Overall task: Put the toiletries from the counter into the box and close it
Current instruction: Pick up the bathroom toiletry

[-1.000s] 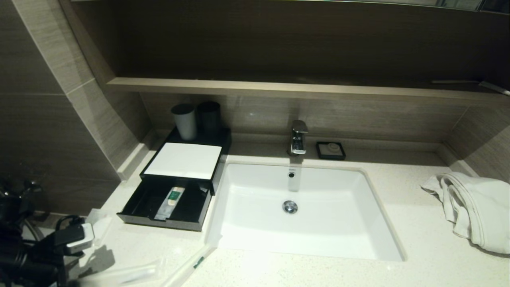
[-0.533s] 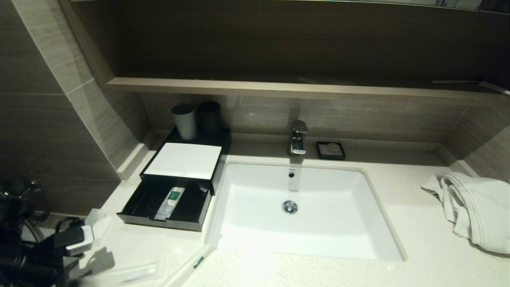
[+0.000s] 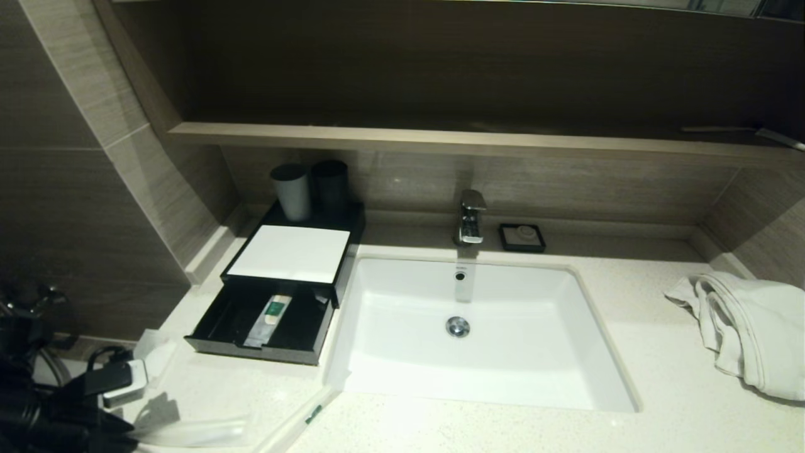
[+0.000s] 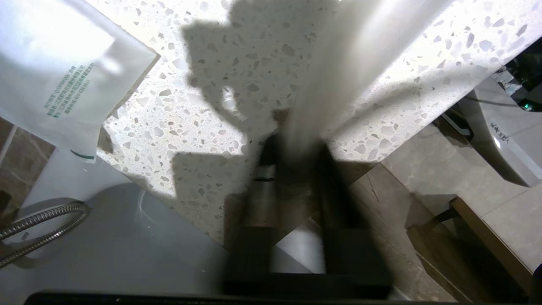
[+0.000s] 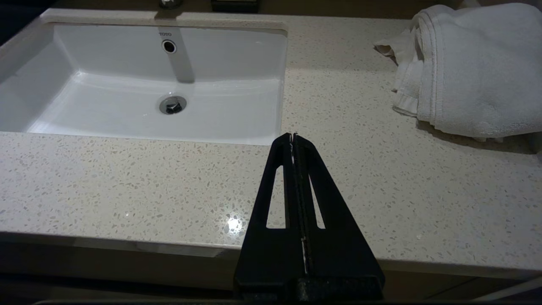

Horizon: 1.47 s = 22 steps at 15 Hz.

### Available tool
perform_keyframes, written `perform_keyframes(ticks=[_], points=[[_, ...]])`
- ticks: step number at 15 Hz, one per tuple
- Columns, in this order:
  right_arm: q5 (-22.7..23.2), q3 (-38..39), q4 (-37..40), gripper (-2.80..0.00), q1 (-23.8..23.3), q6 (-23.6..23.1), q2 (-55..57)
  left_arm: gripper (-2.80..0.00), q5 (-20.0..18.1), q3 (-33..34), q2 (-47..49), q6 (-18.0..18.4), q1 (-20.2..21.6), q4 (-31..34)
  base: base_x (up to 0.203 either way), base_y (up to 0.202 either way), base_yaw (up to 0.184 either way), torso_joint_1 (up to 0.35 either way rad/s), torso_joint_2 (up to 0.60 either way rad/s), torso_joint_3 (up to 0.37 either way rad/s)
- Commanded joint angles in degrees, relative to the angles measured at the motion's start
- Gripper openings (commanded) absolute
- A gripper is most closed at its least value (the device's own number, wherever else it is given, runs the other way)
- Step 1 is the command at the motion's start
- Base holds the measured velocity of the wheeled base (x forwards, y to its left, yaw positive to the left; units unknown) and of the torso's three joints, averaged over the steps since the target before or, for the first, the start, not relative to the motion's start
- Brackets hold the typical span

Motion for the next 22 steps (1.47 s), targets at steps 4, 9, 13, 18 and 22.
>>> perform_keyframes(ticks=[4, 9, 13, 18, 22], points=[[0.01, 0.00, 0.00, -2.80, 0.00, -0.01, 0.00, -2.80, -0.10, 0.20, -1.38, 0.79, 0.89, 1.31, 0.000, 0.000, 0.000, 0.000, 0.00, 0.000], [0.01, 0.00, 0.00, -2.80, 0.00, -0.01, 0.00, -2.80, -0.13, -0.20, -5.97, 1.13, 2.76, 5.81, 0.000, 0.000, 0.000, 0.000, 0.00, 0.000], [0.08, 0.00, 0.00, -2.80, -0.02, -0.01, 0.00, -2.80, -0.26, -1.65, -11.30, 1.11, 3.85, 13.37, 0.000, 0.000, 0.000, 0.000, 0.00, 0.000], [0.01, 0.00, 0.00, -2.80, 0.00, -0.01, 0.00, -2.80, -5.71, -2.45, -20.80, 1.27, 3.32, 29.42, 0.000, 0.000, 0.000, 0.000, 0.00, 0.000], [0.09, 0.00, 0.00, -2.80, 0.00, -0.01, 0.00, -2.80, -7.07, -3.56, -23.66, 2.46, -0.05, 36.85, 0.000, 0.000, 0.000, 0.000, 0.00, 0.000]])
